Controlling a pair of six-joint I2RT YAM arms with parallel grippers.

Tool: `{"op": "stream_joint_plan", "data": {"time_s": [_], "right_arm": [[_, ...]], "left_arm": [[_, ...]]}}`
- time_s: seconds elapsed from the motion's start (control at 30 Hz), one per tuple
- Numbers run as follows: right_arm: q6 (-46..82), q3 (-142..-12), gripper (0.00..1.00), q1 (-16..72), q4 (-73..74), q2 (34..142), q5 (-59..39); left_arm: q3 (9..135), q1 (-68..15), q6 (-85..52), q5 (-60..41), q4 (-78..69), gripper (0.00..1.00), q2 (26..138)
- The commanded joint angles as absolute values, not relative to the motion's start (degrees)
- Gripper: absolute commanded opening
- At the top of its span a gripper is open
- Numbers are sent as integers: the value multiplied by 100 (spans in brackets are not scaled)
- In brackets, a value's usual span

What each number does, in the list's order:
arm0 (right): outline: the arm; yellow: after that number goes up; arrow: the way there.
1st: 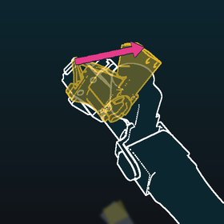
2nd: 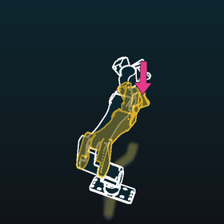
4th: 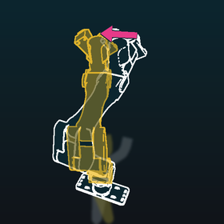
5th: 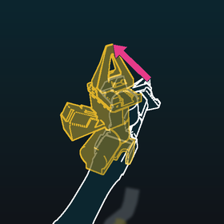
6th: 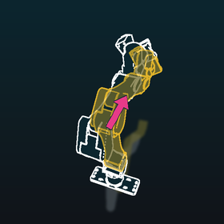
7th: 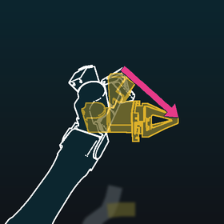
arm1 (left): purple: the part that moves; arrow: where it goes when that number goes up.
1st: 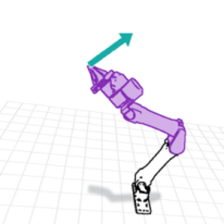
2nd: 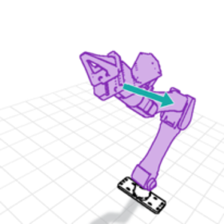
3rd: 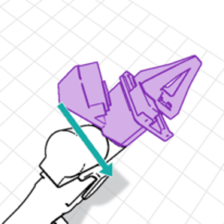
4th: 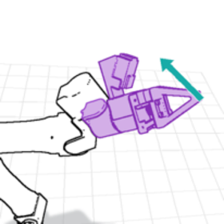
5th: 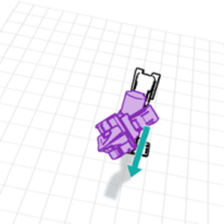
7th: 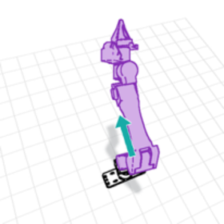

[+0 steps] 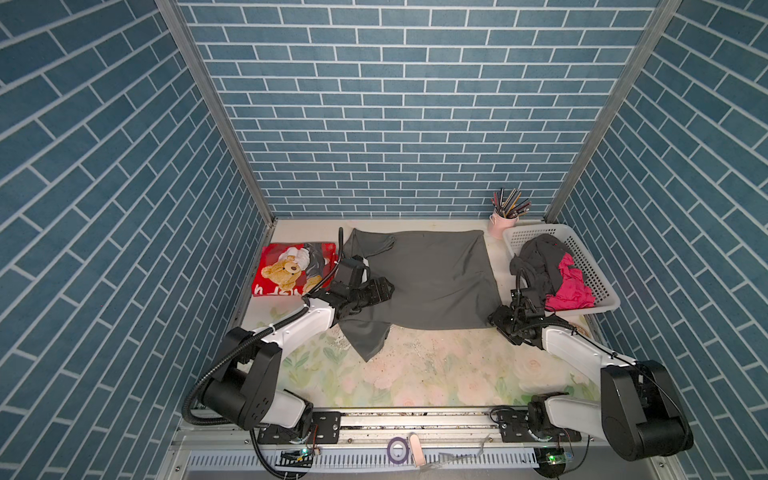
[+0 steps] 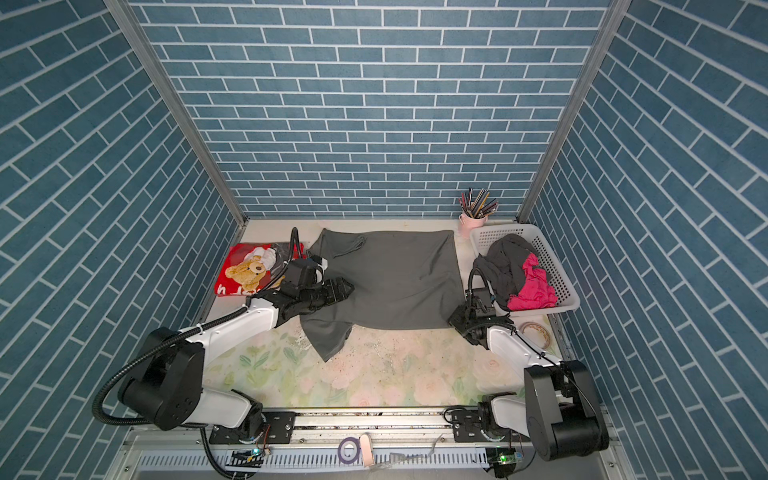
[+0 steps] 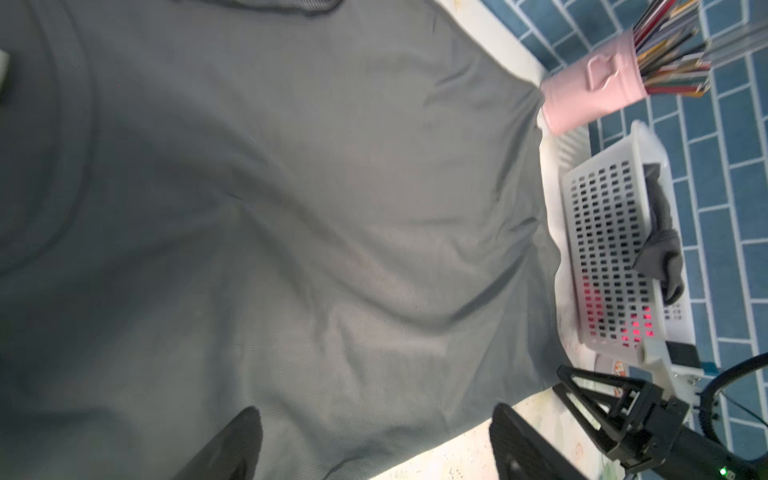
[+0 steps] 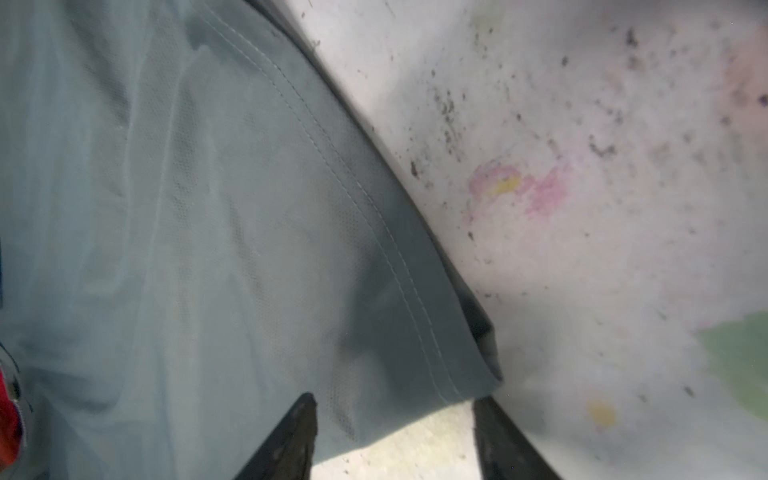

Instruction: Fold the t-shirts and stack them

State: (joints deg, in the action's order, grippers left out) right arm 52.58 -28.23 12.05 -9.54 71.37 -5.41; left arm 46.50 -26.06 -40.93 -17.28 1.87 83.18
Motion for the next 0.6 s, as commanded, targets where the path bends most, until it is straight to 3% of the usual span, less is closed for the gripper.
{"op": "stream_joint_plan", "data": {"time_s": [0.0, 0.07, 0.23, 0.43, 0.57], "right_arm": [[5580, -2654, 39, 1208, -685, 7161, -532], [5476, -2719, 28, 1239, -641, 7246, -483], [5205, -3286, 18, 1538, -844, 7584, -193], [5173, -3865, 20, 1584, -687, 8243, -152], [5053, -4446, 36, 1582, -753, 8745, -117]], "left_arm": [[4768, -2655, -4025, -1615, 368, 88, 8230], [4742, -2654, -3966, -1457, 454, 88, 8152], [4806, -2655, -4028, -1622, 308, 88, 8225], [5207, -2694, -4018, -1714, 237, 88, 8809], [5519, -2697, -3932, -1709, 270, 88, 9225]]}}
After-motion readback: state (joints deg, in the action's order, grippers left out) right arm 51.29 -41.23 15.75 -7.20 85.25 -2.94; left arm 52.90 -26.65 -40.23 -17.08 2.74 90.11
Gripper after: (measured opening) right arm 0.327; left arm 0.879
